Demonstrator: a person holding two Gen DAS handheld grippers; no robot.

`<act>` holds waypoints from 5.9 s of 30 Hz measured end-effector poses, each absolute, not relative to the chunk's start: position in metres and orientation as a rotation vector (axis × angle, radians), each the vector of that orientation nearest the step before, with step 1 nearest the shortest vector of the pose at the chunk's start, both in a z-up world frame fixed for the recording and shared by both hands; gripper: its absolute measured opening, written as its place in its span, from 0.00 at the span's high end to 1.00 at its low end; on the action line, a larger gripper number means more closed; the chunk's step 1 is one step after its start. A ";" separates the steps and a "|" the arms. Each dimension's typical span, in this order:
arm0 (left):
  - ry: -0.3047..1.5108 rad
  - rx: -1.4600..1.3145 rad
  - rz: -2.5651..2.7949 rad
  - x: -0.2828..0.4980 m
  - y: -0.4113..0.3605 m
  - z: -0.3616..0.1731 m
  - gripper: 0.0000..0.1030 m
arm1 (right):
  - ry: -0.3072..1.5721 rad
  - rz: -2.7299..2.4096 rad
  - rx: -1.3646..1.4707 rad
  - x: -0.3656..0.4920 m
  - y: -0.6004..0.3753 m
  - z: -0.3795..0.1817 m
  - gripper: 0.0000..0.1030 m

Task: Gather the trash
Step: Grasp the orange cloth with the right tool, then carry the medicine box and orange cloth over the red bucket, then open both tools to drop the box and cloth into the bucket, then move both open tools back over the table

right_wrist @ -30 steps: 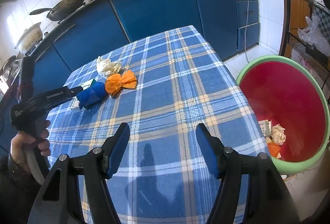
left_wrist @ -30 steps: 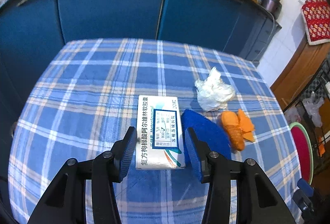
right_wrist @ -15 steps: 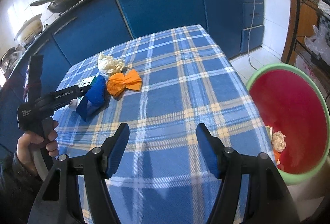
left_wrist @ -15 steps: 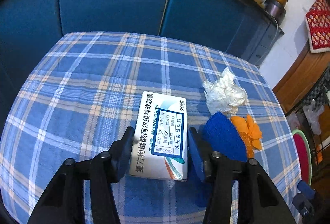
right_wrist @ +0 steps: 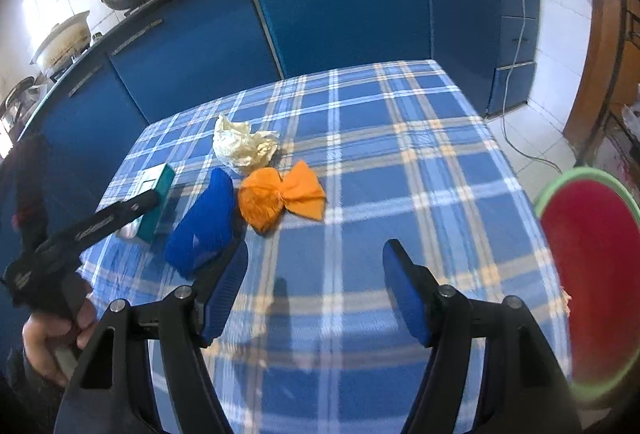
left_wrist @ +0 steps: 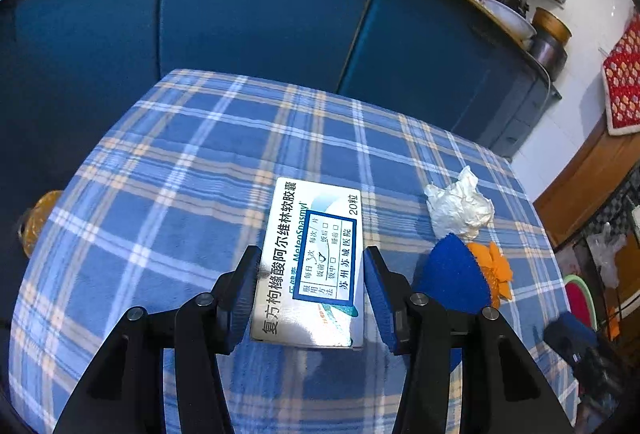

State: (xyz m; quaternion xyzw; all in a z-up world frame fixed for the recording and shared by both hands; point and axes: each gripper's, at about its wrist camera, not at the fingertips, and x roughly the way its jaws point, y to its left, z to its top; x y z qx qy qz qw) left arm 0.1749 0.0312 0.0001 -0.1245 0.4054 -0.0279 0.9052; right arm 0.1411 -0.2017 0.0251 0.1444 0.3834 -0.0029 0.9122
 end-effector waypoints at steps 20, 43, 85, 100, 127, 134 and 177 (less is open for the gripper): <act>0.829 -0.292 -0.060 0.170 0.042 -0.004 0.49 | 0.859 0.042 0.217 0.218 -0.170 0.001 0.30; 0.807 -0.280 -0.084 0.156 0.032 0.010 0.49 | 0.805 0.107 0.192 0.205 -0.161 0.008 0.79; 0.736 -0.170 -0.340 0.090 -0.078 0.067 0.49 | 0.611 0.037 0.347 0.043 -0.243 0.053 0.80; 0.793 -0.077 -0.486 0.081 -0.154 0.059 0.49 | 0.597 -0.093 0.441 -0.004 -0.304 0.043 0.80; 0.912 0.117 -0.710 0.067 -0.296 0.022 0.49 | 0.634 -0.305 0.631 -0.055 -0.411 -0.012 0.79; 0.945 0.156 -0.726 0.069 -0.322 0.006 0.49 | 0.662 -0.313 0.668 -0.053 -0.429 -0.029 0.79; 0.891 0.105 -0.653 0.079 -0.298 0.021 0.42 | 0.691 -0.304 0.640 -0.044 -0.427 -0.027 0.54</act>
